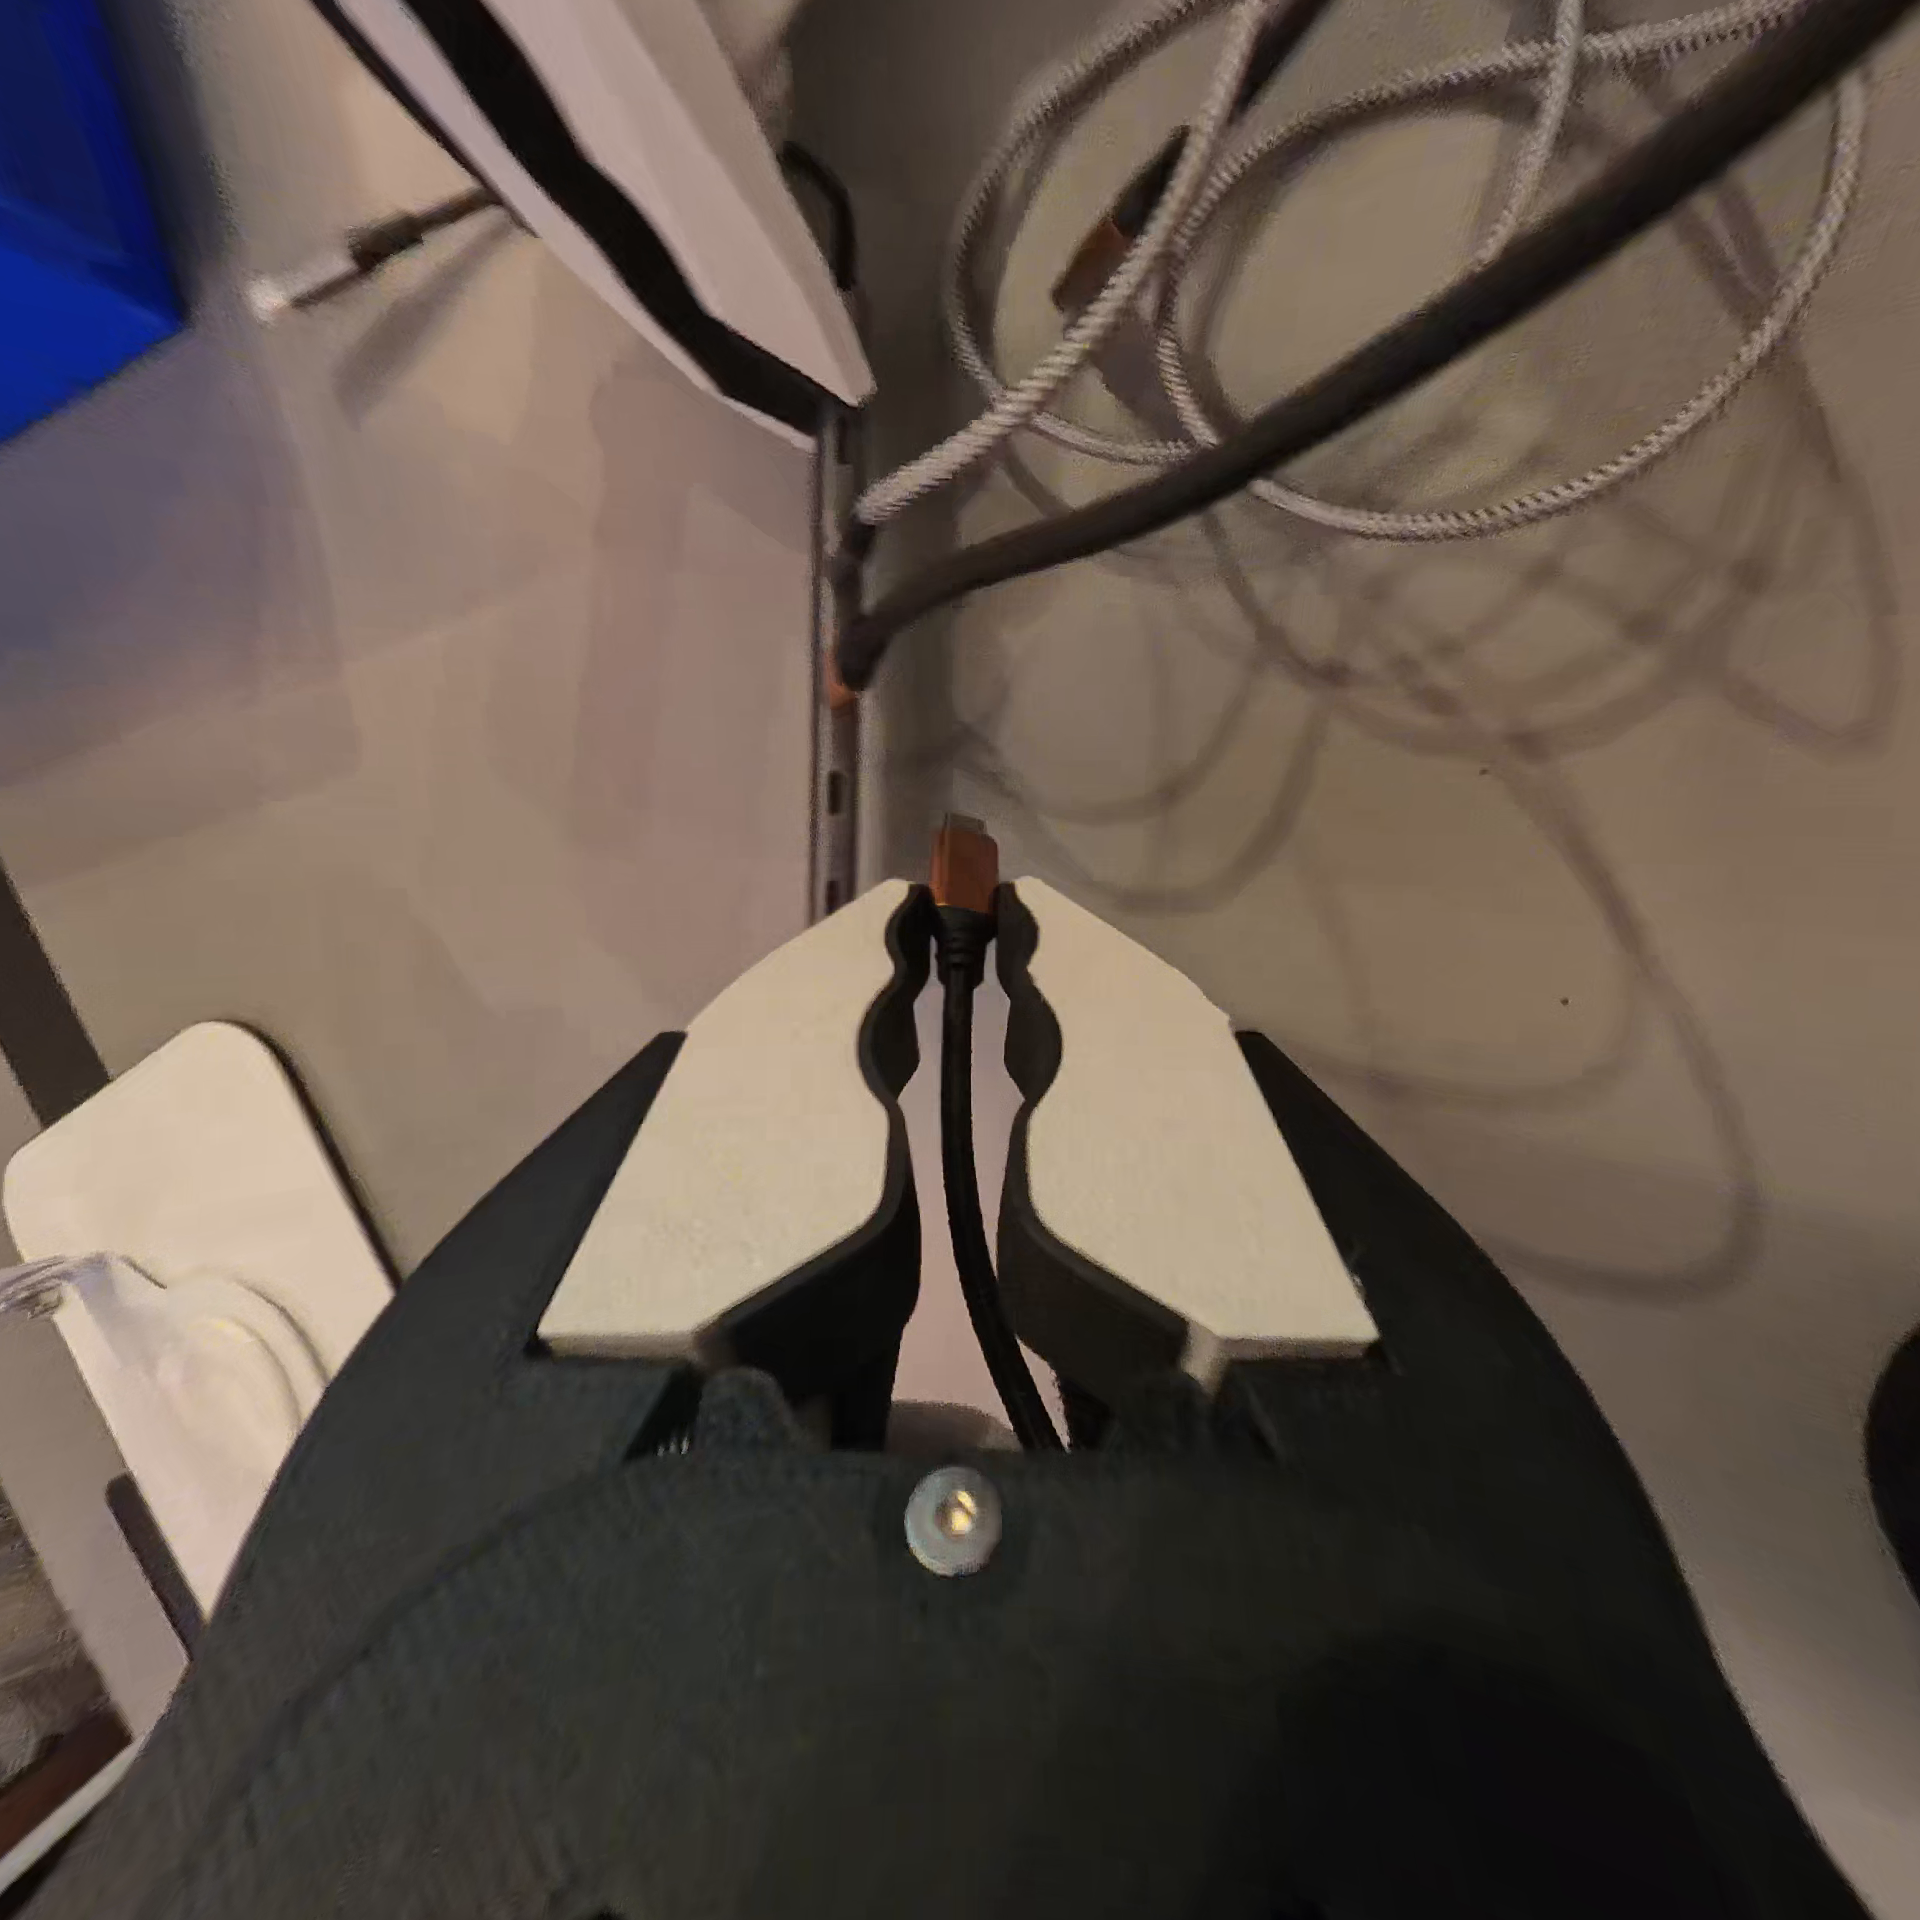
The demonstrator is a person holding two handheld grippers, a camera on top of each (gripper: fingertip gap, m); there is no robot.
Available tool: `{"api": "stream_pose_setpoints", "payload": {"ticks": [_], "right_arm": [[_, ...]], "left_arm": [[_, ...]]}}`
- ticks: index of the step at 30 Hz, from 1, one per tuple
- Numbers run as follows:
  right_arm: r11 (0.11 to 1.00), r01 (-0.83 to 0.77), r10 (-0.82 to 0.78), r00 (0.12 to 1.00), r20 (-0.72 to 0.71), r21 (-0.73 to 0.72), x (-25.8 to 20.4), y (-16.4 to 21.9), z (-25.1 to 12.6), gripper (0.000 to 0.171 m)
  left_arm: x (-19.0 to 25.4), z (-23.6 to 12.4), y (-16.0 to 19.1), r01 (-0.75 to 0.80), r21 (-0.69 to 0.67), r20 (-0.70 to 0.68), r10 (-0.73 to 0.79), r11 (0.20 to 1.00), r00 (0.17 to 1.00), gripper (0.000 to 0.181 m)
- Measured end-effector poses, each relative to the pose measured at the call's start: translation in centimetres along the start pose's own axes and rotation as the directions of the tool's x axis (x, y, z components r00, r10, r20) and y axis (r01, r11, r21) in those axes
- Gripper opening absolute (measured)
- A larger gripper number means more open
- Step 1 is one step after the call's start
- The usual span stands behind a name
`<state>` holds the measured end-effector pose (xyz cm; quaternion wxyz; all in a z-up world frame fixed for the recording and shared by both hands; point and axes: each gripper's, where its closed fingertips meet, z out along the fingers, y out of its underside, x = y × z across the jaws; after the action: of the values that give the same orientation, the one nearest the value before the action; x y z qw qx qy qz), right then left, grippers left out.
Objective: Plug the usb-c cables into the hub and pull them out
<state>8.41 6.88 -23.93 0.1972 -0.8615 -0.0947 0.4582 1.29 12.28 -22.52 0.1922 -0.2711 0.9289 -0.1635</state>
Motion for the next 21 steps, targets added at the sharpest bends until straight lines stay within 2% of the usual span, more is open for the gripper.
{"api": "stream_pose_setpoints", "payload": {"ticks": [2, 4, 9, 13, 21], "right_arm": [[1.0, -0.007, 0.007, 1.0, 0.018, -0.006, -0.2, 0.0, 0.2, 0.019], [1.0, -0.011, 0.012, 1.0, 0.022, -0.014, -0.3, -0.1, 0.3, 0.019], [0.999, -0.023, 0.024, 0.999, 0.044, -0.025, -0.6, -0.2, 0.6, 0.019], [0.999, -0.028, 0.03, 0.998, 0.061, -0.034, -0.8, -0.2, 0.8, 0.019], [0.998, -0.03, 0.033, 0.997, 0.064, -0.048, -1.1, -0.3, 1.6, 0.019]], "left_arm": [[1.0, 1.0, 0.1, -0.03, -0.02, 0.003, 0.03, 0.999, 1.0, 0.012], [0.5, 2.0, 0.8, -0.104, -0.094, 0.09, 0.113, 0.99, 0.99, 0.013], [0.0, 3.0, 0.3, -0.208, -0.147, 0.19, 0.234, 0.967, 0.953, 0.013], [0.7, 3.4, 0.2, -0.212, -0.139, 0.182, 0.235, 0.967, 0.955, 0.013], [0.1, 4.0, -0.1, -0.158, -0.1, 0.271, 0.179, 0.982, 0.946, 0.012]]}}
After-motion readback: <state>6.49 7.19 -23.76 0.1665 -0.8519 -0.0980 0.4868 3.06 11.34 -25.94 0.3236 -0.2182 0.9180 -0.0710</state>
